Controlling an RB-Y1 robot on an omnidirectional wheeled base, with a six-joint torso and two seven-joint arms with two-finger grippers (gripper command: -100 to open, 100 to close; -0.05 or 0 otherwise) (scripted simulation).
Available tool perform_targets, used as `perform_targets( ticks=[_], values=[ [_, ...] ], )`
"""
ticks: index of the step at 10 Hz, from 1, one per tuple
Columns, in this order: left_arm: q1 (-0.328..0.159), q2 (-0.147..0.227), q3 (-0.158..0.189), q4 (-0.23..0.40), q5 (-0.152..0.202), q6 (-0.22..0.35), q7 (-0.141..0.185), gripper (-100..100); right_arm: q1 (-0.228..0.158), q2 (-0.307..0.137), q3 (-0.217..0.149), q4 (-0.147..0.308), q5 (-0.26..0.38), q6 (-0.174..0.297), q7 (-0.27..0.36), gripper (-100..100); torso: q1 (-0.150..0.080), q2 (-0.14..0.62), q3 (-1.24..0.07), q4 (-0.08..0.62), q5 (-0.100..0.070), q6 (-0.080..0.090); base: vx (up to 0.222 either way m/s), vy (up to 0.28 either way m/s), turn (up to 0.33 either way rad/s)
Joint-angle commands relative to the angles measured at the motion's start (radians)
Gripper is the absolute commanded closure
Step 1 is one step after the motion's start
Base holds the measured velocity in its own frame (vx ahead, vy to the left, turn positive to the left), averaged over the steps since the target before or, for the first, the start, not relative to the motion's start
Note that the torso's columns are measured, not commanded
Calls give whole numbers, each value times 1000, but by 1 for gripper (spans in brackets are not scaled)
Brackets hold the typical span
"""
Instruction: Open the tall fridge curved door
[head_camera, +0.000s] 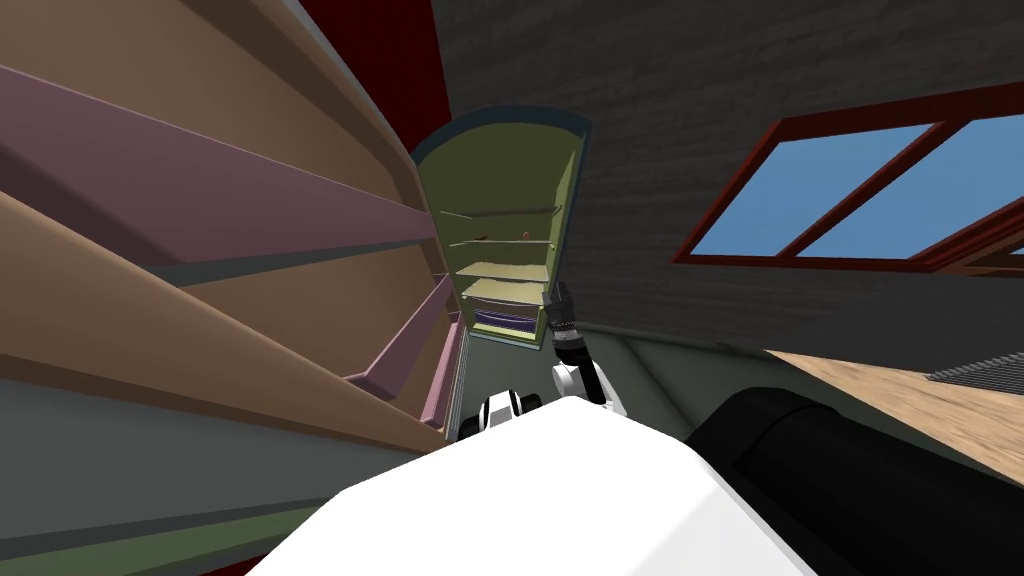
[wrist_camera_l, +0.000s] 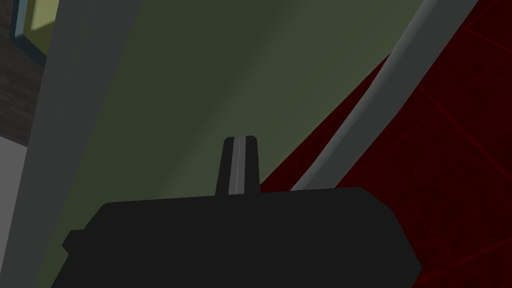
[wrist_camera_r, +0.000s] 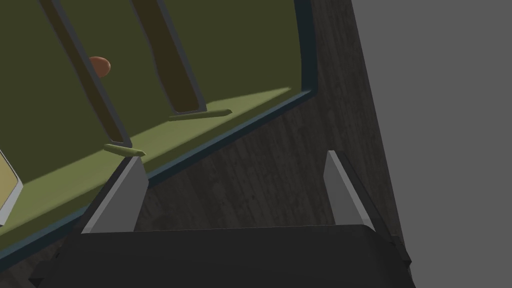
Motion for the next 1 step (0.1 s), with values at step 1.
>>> perform_targets(
  ticks=[1],
  values=[
    [0, 0, 0, 0, 0, 0, 0, 0, 0, 0, 0, 0, 0, 0, 0, 0, 0, 0, 0, 0, 0, 0, 0, 0, 0]
  ],
)
